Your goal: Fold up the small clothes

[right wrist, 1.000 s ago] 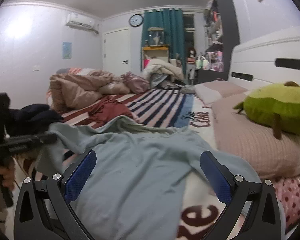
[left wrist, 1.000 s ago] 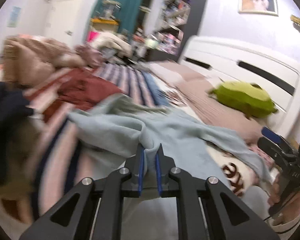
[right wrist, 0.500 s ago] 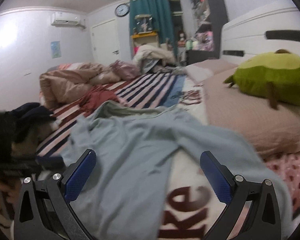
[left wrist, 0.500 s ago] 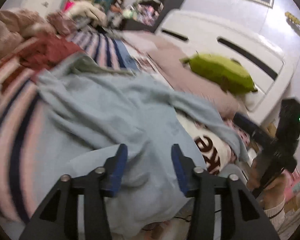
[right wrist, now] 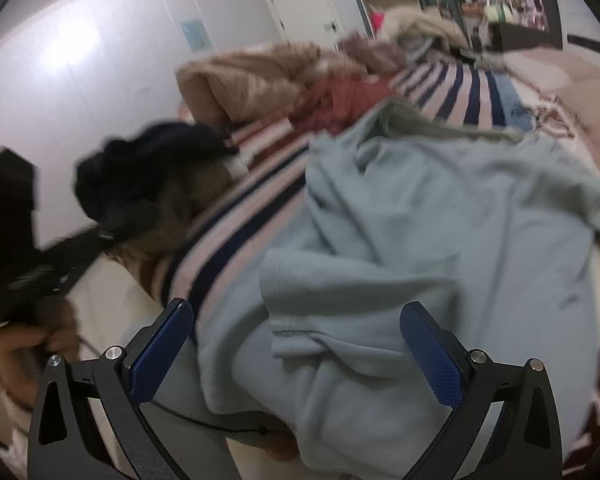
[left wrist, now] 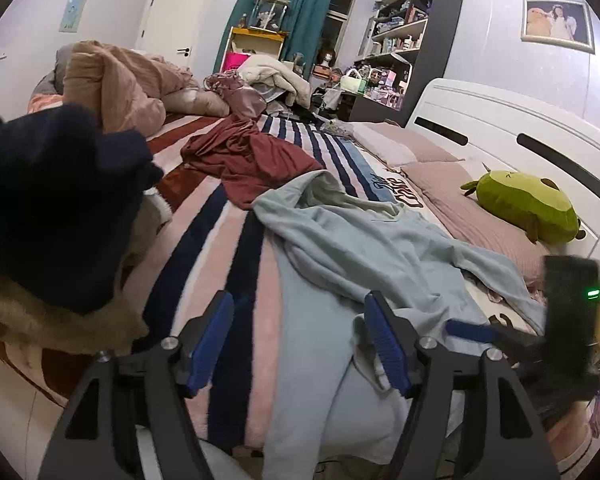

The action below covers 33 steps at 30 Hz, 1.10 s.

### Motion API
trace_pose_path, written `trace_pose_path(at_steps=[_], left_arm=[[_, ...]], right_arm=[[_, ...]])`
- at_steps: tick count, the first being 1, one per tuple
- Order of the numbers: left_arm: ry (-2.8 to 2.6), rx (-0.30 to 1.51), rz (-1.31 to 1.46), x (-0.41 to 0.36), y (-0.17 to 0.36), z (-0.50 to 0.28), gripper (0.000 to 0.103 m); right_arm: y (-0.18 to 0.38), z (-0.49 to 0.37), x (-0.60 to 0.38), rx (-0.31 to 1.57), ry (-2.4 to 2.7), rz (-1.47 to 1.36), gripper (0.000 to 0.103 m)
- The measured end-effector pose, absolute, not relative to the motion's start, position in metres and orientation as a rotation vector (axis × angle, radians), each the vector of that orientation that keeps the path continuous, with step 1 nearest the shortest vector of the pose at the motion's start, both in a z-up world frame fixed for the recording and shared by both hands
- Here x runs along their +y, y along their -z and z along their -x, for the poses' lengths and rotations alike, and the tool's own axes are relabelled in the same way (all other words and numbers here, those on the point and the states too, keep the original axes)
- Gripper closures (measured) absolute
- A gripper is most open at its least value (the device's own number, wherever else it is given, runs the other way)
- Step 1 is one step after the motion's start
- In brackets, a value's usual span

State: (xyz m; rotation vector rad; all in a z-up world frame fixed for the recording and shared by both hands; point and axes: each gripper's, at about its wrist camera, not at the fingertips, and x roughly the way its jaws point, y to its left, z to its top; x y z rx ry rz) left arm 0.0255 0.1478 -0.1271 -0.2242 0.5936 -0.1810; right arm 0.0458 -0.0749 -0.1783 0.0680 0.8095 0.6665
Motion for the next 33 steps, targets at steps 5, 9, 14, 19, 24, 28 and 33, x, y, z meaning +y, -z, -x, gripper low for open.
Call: trace_pose_path(at_steps=[5,9,14,19,24,28,33], left_arm=[[0.188,0.578,0.258,0.161,0.132,-0.018,0.036],[0.185,0.575,0.266,0.164,0.132,-0.018,0.035],[0.197,0.573,0.266,0.159,0.132,-0.018,0.035],[0.212,0.582,0.262,0.151,0.131,-0.024,0.035],[0.220,0.612,0.258,0.136,0.135,-0.033,0.035],[0.231,0.636,0.241,0.122,0.138,-0.038,0.035],[0.243,0.673,0.216,0.103,0.142,-0.048,0.035]], right_arm=[[0.207,-0.065,-0.051,0.851,-0.537,0.004,0.002],[0.207,-0.066,-0.057,0.827,-0.438,0.040,0.044],[0.196,-0.068,-0.094,0.815,-0.421,-0.037,0.092],[0.168,-0.053,-0.146,0.733,-0.376,-0.115,0.093],[0.159,-0.045,-0.198,0.737,-0.339,-0.207,0.093],[0.170,-0.035,-0.226,0.768,-0.347,-0.283,0.094],[0.191,-0.022,-0.241,0.838,-0.393,-0.286,0.084]])
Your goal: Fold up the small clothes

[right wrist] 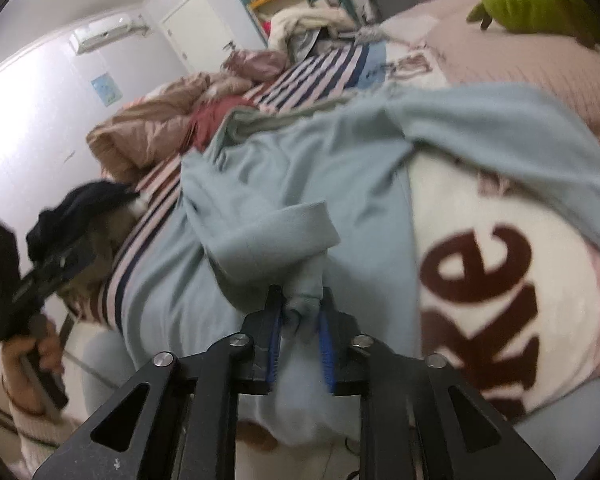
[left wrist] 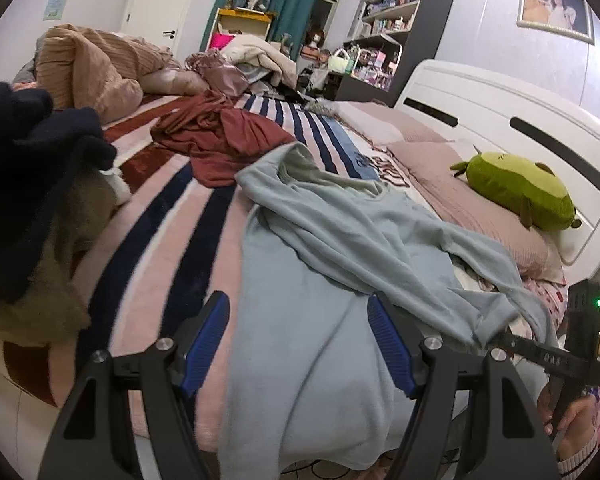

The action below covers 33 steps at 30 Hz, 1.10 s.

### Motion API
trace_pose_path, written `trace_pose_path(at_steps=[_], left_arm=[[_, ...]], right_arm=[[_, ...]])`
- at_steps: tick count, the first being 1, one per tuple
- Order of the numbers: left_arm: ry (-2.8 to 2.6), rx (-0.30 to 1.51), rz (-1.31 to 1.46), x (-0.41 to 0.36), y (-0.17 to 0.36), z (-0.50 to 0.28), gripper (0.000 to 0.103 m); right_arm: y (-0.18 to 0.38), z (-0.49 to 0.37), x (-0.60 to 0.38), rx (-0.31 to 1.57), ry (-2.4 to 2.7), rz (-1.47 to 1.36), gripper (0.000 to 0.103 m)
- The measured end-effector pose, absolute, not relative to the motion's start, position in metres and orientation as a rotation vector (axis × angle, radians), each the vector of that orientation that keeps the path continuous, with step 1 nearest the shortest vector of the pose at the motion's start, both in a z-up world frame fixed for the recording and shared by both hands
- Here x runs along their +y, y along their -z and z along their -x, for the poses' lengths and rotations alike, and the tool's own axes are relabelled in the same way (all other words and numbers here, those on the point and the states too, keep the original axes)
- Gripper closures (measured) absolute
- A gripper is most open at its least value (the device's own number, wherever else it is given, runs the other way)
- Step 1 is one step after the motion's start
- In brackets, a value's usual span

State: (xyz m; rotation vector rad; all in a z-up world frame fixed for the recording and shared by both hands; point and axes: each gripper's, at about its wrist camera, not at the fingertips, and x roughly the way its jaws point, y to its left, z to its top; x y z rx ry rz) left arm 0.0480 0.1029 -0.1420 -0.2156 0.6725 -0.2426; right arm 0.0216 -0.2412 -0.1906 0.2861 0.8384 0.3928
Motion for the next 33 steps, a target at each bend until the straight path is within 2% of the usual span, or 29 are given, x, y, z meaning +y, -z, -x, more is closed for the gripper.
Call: trace_pose_path(at_steps=[2,6,8,15,19,20,21,25,27,28,29,31,33], left_arm=[[0.238,0.686,0.199,0.097,0.144,-0.053,0.035],[0.227,0.700,0.190,0.094,0.144,-0.061,0.035],[0.225,0.705,0.187,0.091,0.146,-0.063,0.035],[0.231,0.717,0.178,0.086,0.149,-0.069,0.035],[0.230,0.711,0.149,0.091,0.146,-0.083,0.035],[0.228,0.704,0.141,0.093,0.145,-0.089,0.035],[0.224,0.699,0.137,0.095,0.144,-0.095,0.035],[0.193,0.727,0.103,0.106,0.147,-0.144,0.036],[0.186,0.762,0.080,0.109,0.155,-0.169,0.042],[0.188,0.795,0.071,0.111,0.161,-0.184,0.048],[0.191,0.822,0.070,0.113,0.167,-0.196,0.054],[0.224,0.868,0.093,0.117,0.180,-0.215,0.060],[0.244,0.899,0.112,0.119,0.190,-0.227,0.063]], right_arm=[[0.189,-0.016,-0.251,0.822,-0.381,-0.280,0.068],[0.166,-0.004,-0.283,0.717,-0.341,-0.322,0.052],[0.152,-0.007,-0.293,0.675,-0.346,-0.349,0.030],[0.158,-0.053,-0.260,0.759,-0.403,-0.202,0.032],[0.163,-0.095,-0.235,0.819,-0.544,-0.144,0.070],[0.160,-0.109,-0.229,0.831,-0.572,-0.131,0.078],[0.156,-0.121,-0.223,0.836,-0.589,-0.117,0.079],[0.143,-0.176,-0.186,0.854,-0.663,-0.035,0.079],[0.144,-0.207,-0.167,0.887,-0.719,-0.053,0.077],[0.145,-0.217,-0.159,0.901,-0.733,-0.060,0.071],[0.148,-0.232,-0.147,0.916,-0.744,-0.069,0.061],[0.156,-0.253,-0.122,0.943,-0.783,-0.080,0.045],[0.166,-0.270,-0.098,0.969,-0.818,-0.089,0.040]])
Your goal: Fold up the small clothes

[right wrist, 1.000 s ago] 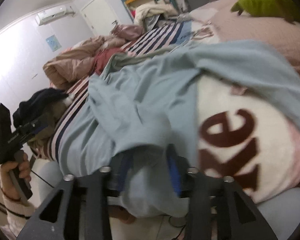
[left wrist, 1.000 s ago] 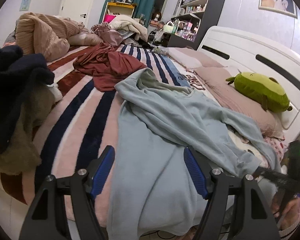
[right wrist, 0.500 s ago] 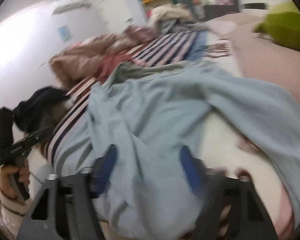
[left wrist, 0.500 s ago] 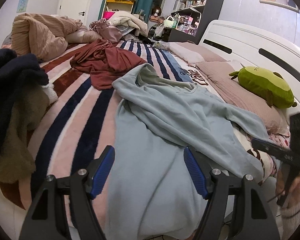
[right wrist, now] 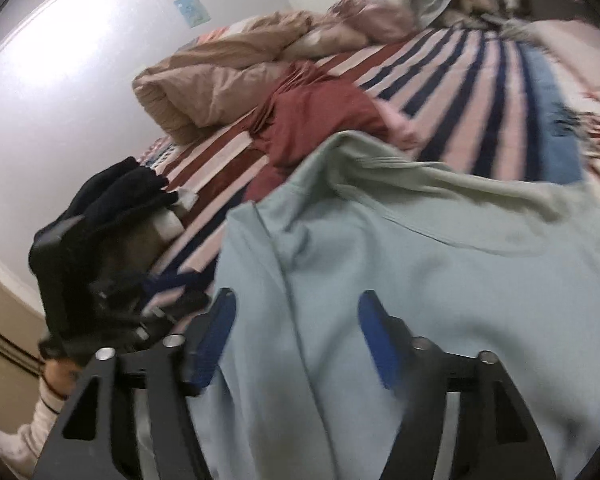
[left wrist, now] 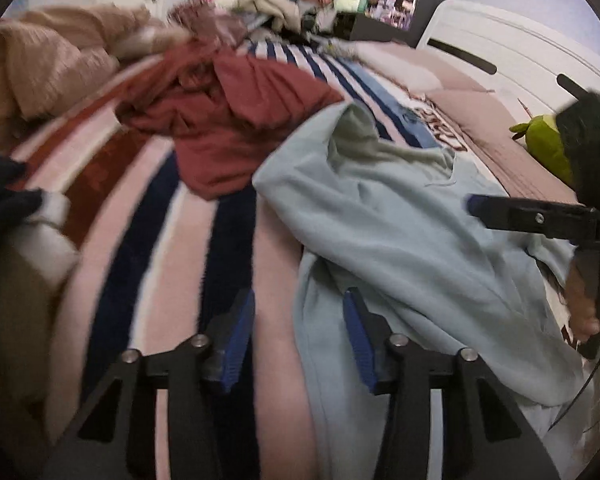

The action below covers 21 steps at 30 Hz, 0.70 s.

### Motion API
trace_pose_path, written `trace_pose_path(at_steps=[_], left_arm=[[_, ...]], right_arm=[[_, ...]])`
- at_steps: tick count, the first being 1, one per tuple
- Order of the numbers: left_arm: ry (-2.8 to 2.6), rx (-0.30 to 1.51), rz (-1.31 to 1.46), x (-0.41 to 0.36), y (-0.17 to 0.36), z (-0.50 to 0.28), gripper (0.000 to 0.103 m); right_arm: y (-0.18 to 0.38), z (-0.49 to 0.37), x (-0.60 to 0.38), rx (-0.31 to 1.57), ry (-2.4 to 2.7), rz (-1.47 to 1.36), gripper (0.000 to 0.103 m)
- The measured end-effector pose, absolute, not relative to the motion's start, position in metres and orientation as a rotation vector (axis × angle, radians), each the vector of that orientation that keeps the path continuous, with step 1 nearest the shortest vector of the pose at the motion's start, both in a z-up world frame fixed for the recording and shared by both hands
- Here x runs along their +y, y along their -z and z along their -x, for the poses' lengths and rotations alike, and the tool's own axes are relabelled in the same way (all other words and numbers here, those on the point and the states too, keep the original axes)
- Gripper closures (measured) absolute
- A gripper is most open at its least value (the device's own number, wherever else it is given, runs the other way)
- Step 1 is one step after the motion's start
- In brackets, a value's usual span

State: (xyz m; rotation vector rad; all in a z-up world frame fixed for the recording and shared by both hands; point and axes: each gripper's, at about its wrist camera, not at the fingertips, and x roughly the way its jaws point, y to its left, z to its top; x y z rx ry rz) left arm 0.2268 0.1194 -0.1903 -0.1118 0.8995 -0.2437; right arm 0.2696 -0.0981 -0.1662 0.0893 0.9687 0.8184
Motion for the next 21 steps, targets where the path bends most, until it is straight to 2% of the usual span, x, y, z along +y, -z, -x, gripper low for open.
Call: trace_pose_path(at_steps=[4,6,7,8,10,15,19,21], left_arm=[[0.292,0.924,0.162,0.121,0.202,-0.243,0.069],[0.281,0.923,0.148,0.119,0.203,-0.246,0.078],[0.265,0.921,0.136,0.118,0.203,-0.248,0.087],[0.257,0.920,0.135,0.119,0.203,-0.250,0.093],[0.249,0.919,0.145,0.120,0.204,-0.252,0.098],[0.209,0.901,0.105,0.119,0.202,-0.250,0.099],[0.241,0.893,0.111,0.119,0.201,-0.250,0.098],[0.292,0.886,0.136,0.120,0.199,-0.249,0.078]], right_arm=[[0.189,-0.290,-0.054,1.042,-0.894,-0.104,0.036],[0.201,-0.294,-0.034,1.072,-0.890,-0.061,0.038],[0.206,-0.296,-0.029,1.075,-0.856,-0.033,0.057],[0.208,-0.297,-0.028,1.075,-0.837,-0.027,0.082],[0.209,-0.300,-0.032,1.071,-0.811,-0.066,0.097],[0.203,-0.308,-0.064,1.015,-0.654,-0.090,0.102],[0.197,-0.310,-0.095,1.017,-0.675,-0.163,0.099],[0.194,-0.306,-0.099,1.058,-0.782,-0.190,0.095]])
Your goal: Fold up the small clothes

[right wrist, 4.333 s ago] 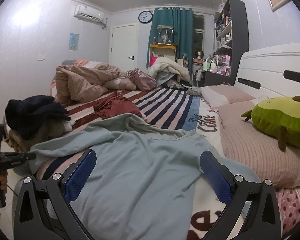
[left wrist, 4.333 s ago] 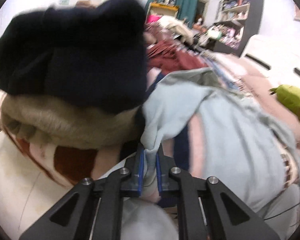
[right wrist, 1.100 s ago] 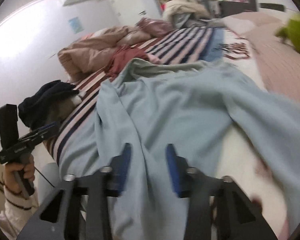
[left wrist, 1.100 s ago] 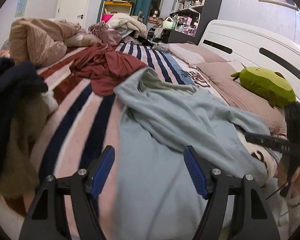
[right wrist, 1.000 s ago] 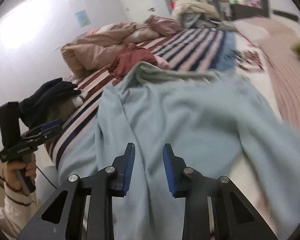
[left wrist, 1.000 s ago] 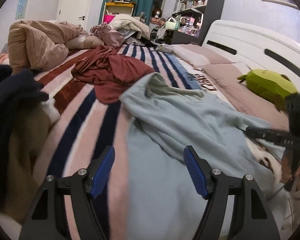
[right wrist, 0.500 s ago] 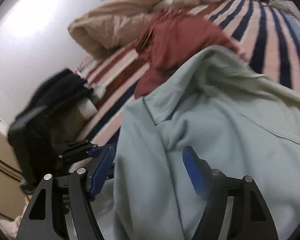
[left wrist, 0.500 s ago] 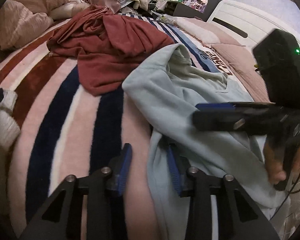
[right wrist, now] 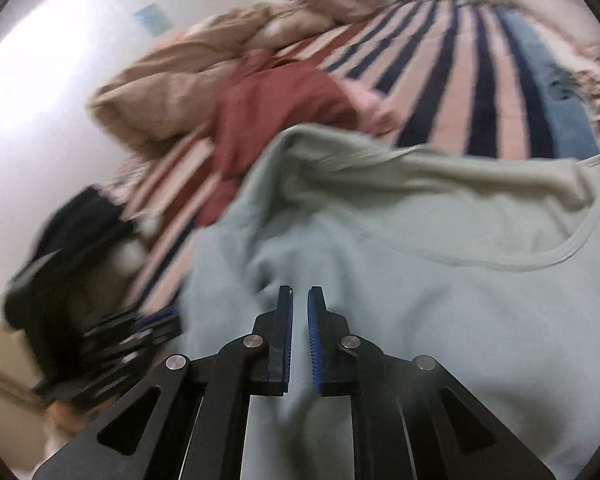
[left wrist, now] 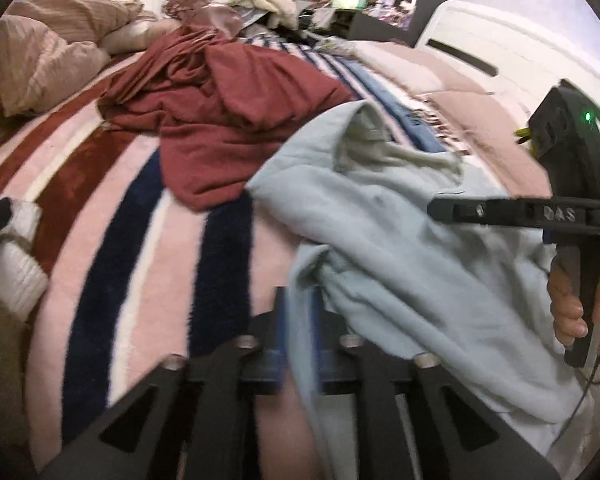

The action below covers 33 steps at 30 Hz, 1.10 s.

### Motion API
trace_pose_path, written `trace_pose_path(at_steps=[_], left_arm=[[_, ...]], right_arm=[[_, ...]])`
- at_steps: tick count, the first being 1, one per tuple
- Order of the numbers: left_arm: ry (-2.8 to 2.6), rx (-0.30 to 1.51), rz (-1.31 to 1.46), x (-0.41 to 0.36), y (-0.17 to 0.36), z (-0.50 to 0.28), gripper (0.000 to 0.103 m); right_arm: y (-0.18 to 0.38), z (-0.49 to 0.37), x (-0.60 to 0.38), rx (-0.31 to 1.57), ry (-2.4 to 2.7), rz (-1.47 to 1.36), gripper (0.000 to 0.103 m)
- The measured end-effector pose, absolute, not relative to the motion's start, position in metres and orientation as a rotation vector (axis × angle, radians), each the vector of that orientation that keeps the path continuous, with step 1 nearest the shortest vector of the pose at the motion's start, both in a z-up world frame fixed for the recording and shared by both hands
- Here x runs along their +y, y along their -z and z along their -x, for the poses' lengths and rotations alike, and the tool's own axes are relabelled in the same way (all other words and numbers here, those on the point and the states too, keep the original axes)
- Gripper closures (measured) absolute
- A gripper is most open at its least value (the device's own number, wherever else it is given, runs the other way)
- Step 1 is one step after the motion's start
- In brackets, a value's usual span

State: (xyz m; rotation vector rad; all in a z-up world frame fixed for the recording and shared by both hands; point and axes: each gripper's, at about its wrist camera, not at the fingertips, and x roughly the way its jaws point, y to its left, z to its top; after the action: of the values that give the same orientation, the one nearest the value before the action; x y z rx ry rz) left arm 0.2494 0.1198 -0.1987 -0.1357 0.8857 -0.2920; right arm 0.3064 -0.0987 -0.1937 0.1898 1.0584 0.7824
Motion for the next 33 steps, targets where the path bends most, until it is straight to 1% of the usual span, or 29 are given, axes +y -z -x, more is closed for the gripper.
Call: trace_pose_path(at_steps=[1,2,3,4,6,7,8,10,13,15,17,19,21,24,25,26,27,28,29,30,33], left_arm=[[0.306,0.882,0.141,0.119,0.198,-0.250,0.069],[0.306,0.882,0.138,0.117,0.199,-0.251,0.069],[0.309,0.889,0.136,0.116,0.199,-0.253,0.069],[0.312,0.896,0.137,0.113,0.200,-0.257,0.069],[0.319,0.896,0.135,0.109,0.201,-0.260,0.069],[0.320,0.894,0.129,0.107,0.201,-0.261,0.069],[0.317,0.889,0.121,0.106,0.200,-0.261,0.078],[0.322,0.881,0.114,0.104,0.198,-0.259,0.101],[0.223,0.847,0.060,0.106,0.193,-0.251,0.101],[0.209,0.843,0.081,0.116,0.192,-0.247,0.101],[0.171,0.850,0.058,0.120,0.195,-0.245,0.101],[0.144,0.862,0.041,0.123,0.199,-0.243,0.101],[0.154,0.875,0.054,0.125,0.202,-0.242,0.101],[0.165,0.877,0.052,0.125,0.199,-0.239,0.096],[0.181,0.872,0.062,0.124,0.198,-0.237,0.083],[0.218,0.858,0.089,0.126,0.194,-0.234,0.071],[0.241,0.848,0.106,0.127,0.191,-0.232,0.069],[0.261,0.841,0.123,0.128,0.189,-0.229,0.068],[0.276,0.838,0.136,0.128,0.186,-0.228,0.067],[0.284,0.833,0.142,0.128,0.185,-0.226,0.066],[0.296,0.833,0.141,0.125,0.183,-0.225,0.063]], right_arm=[[0.194,-0.304,-0.099,1.076,-0.826,-0.190,0.073],[0.195,-0.300,-0.096,1.102,-0.866,-0.171,0.040],[0.196,-0.295,-0.090,1.118,-0.879,-0.143,0.033],[0.200,-0.290,-0.083,1.133,-0.880,-0.096,0.033],[0.208,-0.282,-0.070,1.158,-0.899,-0.041,0.047],[0.211,-0.278,-0.066,1.161,-0.904,-0.023,0.066],[0.213,-0.274,-0.059,1.154,-0.894,0.016,0.080],[0.212,-0.269,-0.054,1.117,-0.845,0.087,0.095],[0.207,-0.268,-0.064,1.085,-0.790,0.051,0.097],[0.204,-0.266,-0.072,1.065,-0.754,0.055,0.098],[0.201,-0.267,-0.081,1.042,-0.698,0.059,0.103],[0.200,-0.270,-0.091,1.021,-0.626,0.082,0.103],[0.204,-0.277,-0.104,1.060,-0.638,0.023,0.103],[0.205,-0.278,-0.116,1.095,-0.711,-0.063,0.099],[0.203,-0.275,-0.119,1.105,-0.746,-0.084,0.099],[0.202,-0.271,-0.116,1.115,-0.782,-0.094,0.095],[0.200,-0.267,-0.116,1.123,-0.818,-0.100,0.089],[0.201,-0.262,-0.112,1.132,-0.851,-0.100,0.070],[0.201,-0.253,-0.110,1.141,-0.887,-0.098,0.056],[0.202,-0.248,-0.107,1.153,-0.910,-0.096,0.054],[0.212,-0.235,-0.100,1.210,-0.962,-0.085,0.054]])
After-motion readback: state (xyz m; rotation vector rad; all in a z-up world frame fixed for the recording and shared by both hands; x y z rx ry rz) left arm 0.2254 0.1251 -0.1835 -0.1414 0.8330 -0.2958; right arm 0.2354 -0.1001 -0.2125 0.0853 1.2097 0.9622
